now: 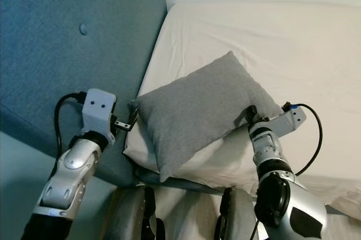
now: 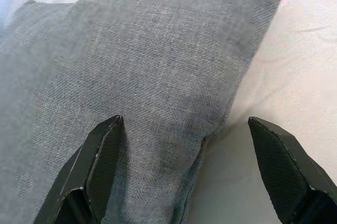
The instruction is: Clean up the room
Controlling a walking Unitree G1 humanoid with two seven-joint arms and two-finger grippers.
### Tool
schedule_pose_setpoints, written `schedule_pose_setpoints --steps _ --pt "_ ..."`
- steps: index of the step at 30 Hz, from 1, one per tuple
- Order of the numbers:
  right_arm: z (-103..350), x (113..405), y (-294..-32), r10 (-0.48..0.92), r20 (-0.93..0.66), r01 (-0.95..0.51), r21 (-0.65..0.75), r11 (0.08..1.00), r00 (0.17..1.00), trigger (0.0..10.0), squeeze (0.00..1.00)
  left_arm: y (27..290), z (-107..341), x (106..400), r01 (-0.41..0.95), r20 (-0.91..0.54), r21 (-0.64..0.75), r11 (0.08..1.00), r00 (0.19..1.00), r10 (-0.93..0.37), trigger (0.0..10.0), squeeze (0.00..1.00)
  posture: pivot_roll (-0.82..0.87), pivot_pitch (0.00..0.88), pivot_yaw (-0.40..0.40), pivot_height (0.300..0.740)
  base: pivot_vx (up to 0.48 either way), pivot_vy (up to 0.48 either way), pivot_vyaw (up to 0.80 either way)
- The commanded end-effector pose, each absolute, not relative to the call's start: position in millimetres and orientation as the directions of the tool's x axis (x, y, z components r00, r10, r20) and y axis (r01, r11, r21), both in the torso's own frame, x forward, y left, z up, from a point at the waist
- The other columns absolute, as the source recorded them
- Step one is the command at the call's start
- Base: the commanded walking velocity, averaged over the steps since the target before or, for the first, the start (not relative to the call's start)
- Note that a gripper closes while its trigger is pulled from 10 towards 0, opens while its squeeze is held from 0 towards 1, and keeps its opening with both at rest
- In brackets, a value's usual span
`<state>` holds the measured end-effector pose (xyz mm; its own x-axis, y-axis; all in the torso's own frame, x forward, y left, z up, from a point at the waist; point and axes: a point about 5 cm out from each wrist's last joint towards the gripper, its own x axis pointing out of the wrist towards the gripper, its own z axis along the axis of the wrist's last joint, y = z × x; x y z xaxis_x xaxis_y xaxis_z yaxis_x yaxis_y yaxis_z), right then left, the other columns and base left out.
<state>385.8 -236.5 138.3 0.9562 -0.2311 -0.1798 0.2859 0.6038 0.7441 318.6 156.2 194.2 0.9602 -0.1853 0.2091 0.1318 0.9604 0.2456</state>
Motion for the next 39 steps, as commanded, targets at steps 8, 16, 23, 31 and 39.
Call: schedule_pose_setpoints --steps 8,16,23,31,39 --pt "138 392 -204 -0.069 -0.137 0.149 0.754 0.639 0.988 10.0 0.00 170 199 318 0.087 0.217 0.303 0.949 0.963 -0.157 10.0 0.00 0.30 0.404 0.064 0.596 0.000 0.000 0.00" --pt "144 396 -194 -0.022 -0.095 0.088 0.771 0.630 0.995 10.0 0.00 170 202 320 0.084 0.225 0.316 0.945 0.961 -0.161 10.0 0.00 0.30 0.400 0.064 0.596 0.000 0.000 0.00" --pt "141 395 -191 -0.016 -0.102 0.090 0.776 0.624 0.995 0.0 0.00 170 203 321 0.082 0.229 0.319 0.944 0.960 -0.161 10.0 0.00 0.30 0.392 0.062 0.596 0.000 0.000 0.00" --pt "141 394 -198 -0.040 -0.111 0.111 0.765 0.634 0.993 0.0 0.00 171 204 322 0.086 0.228 0.317 0.944 0.960 -0.164 10.0 0.00 0.30 0.383 0.063 0.596 0.000 0.000 0.00" --pt "145 395 -202 -0.042 -0.105 0.106 0.738 0.667 0.994 0.0 0.00 155 174 318 0.243 0.057 0.233 0.942 0.963 -0.263 10.0 0.00 0.29 0.384 0.057 0.596 0.000 0.000 0.00"
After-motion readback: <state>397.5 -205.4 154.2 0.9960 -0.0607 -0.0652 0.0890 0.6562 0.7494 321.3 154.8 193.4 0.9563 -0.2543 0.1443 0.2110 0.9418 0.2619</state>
